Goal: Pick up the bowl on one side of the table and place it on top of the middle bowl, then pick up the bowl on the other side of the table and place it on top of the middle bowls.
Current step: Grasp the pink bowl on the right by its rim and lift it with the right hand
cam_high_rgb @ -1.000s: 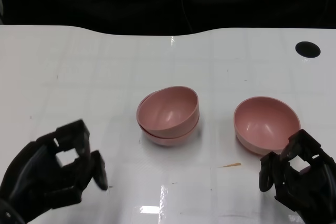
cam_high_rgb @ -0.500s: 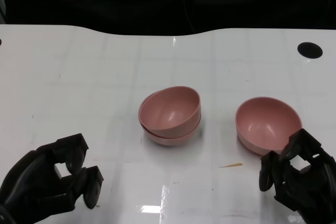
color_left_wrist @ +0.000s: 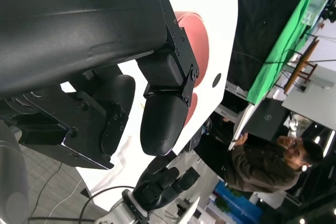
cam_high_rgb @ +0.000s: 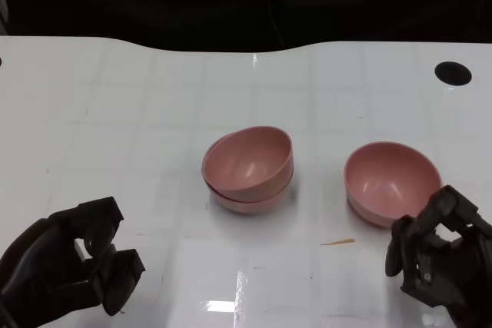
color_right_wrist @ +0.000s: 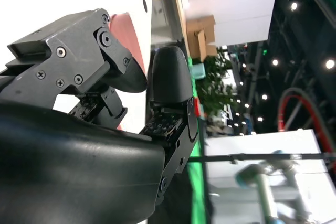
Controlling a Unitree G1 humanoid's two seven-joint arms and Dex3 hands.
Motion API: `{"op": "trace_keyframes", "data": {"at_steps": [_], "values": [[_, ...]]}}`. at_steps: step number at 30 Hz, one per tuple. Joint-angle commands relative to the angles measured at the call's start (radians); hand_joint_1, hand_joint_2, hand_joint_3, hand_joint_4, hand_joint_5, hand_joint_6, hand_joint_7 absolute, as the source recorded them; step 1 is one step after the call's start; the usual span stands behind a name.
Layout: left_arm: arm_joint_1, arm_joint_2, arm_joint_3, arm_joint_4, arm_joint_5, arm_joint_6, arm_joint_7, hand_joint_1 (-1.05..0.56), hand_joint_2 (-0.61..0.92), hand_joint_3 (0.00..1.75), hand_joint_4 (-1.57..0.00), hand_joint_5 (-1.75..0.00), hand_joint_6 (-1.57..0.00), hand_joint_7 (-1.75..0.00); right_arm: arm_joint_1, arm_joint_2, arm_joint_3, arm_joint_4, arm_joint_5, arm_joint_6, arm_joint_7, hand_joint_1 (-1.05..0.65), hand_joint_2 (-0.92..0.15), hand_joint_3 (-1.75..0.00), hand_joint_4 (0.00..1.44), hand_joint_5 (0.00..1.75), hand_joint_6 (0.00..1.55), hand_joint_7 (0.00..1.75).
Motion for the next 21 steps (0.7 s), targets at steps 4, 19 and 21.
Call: {"op": "trace_keyframes", "data": {"at_steps": [4, 19, 21], "values": [[-0.01, 0.012, 0.016, 0.01, 0.001, 0.003, -0.015, 0.2, 0.75, 1.72, -1.29, -1.75, -1.07, -1.75, -0.012, -0.014, 0.006, 0.037, -0.002, -0.048, -0.016, 0.01, -0.53, -1.27, 0.98, 1.75, 0.68, 1.69], [-0.01, -0.003, 0.015, -0.036, 0.009, 0.04, 0.06, 0.24, 0.85, 1.69, -1.31, -1.75, -1.1, -1.75, 0.02, -0.239, -0.052, -0.397, -1.014, -0.175, -0.394, -0.59, -0.91, -0.26, 0.61, 0.1, 0.66, 0.08], [-0.006, -0.008, 0.015, -0.04, 0.014, 0.035, 0.062, 0.24, 0.88, 1.65, -1.32, -1.75, -1.11, -1.75, 0.026, -0.267, -0.031, -0.442, -1.092, -0.129, -0.428, -0.66, -0.92, -0.28, 0.56, 0.03, 0.6, 0.02]]}}
